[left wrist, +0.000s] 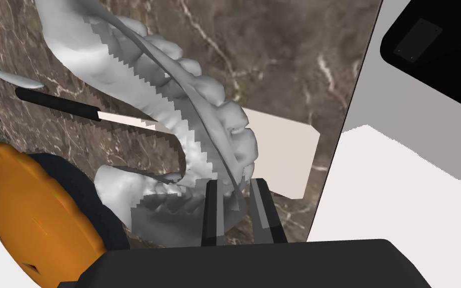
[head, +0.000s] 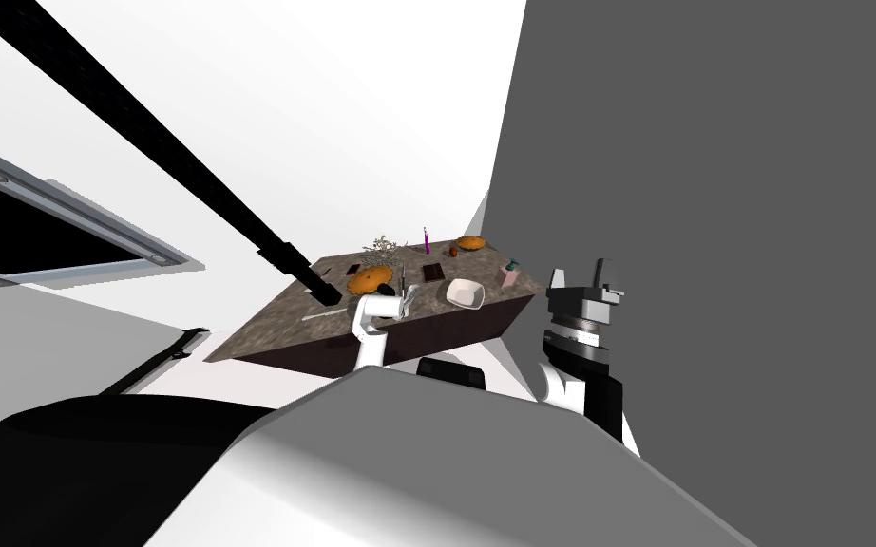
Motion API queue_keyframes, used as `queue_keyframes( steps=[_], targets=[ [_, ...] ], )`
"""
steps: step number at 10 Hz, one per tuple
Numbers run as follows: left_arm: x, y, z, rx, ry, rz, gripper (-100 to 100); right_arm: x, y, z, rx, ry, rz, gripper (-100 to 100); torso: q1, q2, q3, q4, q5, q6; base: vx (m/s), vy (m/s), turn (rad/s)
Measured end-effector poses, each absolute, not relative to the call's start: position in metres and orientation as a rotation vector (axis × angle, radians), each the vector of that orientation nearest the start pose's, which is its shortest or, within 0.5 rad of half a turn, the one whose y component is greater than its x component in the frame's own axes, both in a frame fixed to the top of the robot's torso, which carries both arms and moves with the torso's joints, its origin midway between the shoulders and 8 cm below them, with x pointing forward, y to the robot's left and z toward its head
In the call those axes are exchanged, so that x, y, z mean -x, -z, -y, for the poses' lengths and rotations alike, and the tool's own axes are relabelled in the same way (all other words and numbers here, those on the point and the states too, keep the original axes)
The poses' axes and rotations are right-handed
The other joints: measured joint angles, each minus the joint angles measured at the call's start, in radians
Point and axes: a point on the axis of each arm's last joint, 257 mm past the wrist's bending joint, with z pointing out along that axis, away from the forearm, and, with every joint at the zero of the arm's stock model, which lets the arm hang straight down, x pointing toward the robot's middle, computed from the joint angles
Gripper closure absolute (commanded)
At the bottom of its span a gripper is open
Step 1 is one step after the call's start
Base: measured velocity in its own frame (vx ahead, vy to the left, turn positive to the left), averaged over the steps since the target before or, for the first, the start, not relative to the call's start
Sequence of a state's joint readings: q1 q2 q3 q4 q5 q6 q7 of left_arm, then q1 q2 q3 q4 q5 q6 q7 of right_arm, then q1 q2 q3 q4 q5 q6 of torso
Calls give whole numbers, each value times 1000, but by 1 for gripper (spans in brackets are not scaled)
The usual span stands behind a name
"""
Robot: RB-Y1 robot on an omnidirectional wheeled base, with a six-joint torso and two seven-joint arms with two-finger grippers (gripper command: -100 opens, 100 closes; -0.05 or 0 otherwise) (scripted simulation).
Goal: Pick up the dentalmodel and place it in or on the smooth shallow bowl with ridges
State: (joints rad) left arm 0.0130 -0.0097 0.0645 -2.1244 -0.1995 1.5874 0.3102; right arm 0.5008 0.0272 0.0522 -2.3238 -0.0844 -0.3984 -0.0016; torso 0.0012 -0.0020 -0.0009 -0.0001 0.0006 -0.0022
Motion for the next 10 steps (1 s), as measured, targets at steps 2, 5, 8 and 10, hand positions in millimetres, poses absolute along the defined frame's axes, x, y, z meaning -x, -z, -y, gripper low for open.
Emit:
queue_keyframes(
  steps=[2, 5, 8, 10],
  targets=[
    [-377, 306, -293, 2236, 400, -1415, 100, -353, -24, 274, -783, -1399, -580, 0, 0, 0, 0, 0, 0, 0, 25, 4, -14],
    [-364, 300, -292, 2241, 398, -1409, 100, -353, -24, 274, -783, -1399, -580, 0, 0, 1, 1, 0, 0, 0, 23, 6, -14],
    [-358, 298, -291, 2243, 398, -1406, 100, -353, -24, 274, -783, -1399, -580, 0, -1, 2, 1, 1, -1, 1, -2, -9, 10],
    [-361, 284, -305, 2188, 377, -1390, 100, -353, -24, 274, -783, -1399, -580, 0, -4, 5, 3, 2, -2, 0, -43, -67, 51]
  ],
)
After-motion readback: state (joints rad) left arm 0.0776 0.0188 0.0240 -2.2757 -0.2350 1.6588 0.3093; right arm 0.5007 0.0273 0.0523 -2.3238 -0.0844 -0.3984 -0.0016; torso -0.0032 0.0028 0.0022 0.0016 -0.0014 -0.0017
